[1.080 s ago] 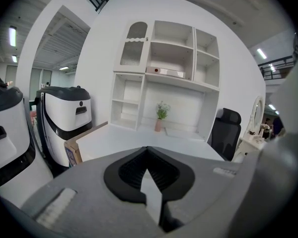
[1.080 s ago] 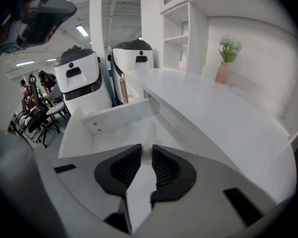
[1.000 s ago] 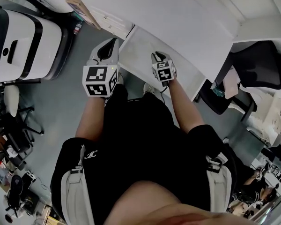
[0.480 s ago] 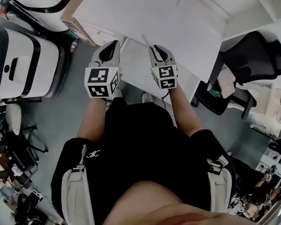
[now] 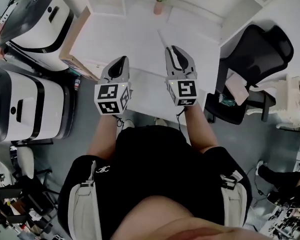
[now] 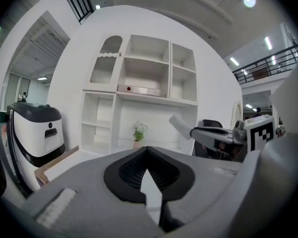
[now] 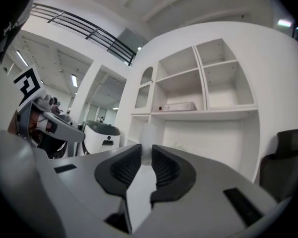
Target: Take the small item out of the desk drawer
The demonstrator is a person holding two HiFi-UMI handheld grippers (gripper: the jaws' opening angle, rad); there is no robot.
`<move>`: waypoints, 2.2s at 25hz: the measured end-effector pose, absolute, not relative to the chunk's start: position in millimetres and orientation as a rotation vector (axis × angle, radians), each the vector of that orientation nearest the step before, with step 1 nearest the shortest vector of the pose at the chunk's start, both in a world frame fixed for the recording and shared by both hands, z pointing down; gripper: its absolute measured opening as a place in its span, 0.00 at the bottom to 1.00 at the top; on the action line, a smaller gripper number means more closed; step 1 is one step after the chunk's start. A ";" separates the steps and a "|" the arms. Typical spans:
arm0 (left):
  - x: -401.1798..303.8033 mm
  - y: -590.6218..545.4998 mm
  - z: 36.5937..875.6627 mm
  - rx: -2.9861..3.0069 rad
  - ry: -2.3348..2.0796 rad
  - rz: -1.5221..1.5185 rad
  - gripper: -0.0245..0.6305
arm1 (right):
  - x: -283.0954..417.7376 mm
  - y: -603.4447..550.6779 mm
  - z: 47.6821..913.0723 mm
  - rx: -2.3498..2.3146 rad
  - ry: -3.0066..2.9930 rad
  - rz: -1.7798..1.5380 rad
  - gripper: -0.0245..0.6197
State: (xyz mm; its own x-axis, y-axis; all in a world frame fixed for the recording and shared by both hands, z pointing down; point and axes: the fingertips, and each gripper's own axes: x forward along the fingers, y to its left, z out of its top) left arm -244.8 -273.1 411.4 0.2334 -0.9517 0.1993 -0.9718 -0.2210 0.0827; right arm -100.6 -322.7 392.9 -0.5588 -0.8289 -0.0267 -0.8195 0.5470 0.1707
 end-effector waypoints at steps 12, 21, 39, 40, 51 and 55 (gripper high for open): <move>-175.3 -291.4 387.0 2.506 -1.676 0.174 0.06 | -16.4 -319.7 362.4 1.736 -2.656 -0.210 0.13; -162.8 -287.0 380.6 2.531 -1.664 0.176 0.06 | 3.1 -317.6 360.5 1.800 -2.662 -0.173 0.13; -142.2 -280.1 376.9 2.533 -1.677 0.176 0.06 | 20.5 -306.2 359.9 1.775 -2.673 -0.191 0.13; -140.7 -279.9 376.8 2.533 -1.677 0.178 0.06 | 21.8 -305.8 360.2 1.775 -2.676 -0.189 0.13; -122.2 -269.5 383.1 2.508 -1.699 0.218 0.06 | 38.7 -292.9 372.1 1.735 -2.718 -0.141 0.13; -110.8 -265.2 389.9 2.487 -1.708 0.233 0.06 | 49.1 -287.6 378.5 1.707 -2.729 -0.142 0.14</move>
State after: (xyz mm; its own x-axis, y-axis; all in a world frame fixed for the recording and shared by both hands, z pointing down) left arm -110.8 -265.2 389.9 0.3534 -0.9158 0.1909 -0.9335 -0.3585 0.0082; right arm 49.1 -287.6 378.5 -0.4365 -0.8924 -0.1145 -0.8995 0.4358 0.0323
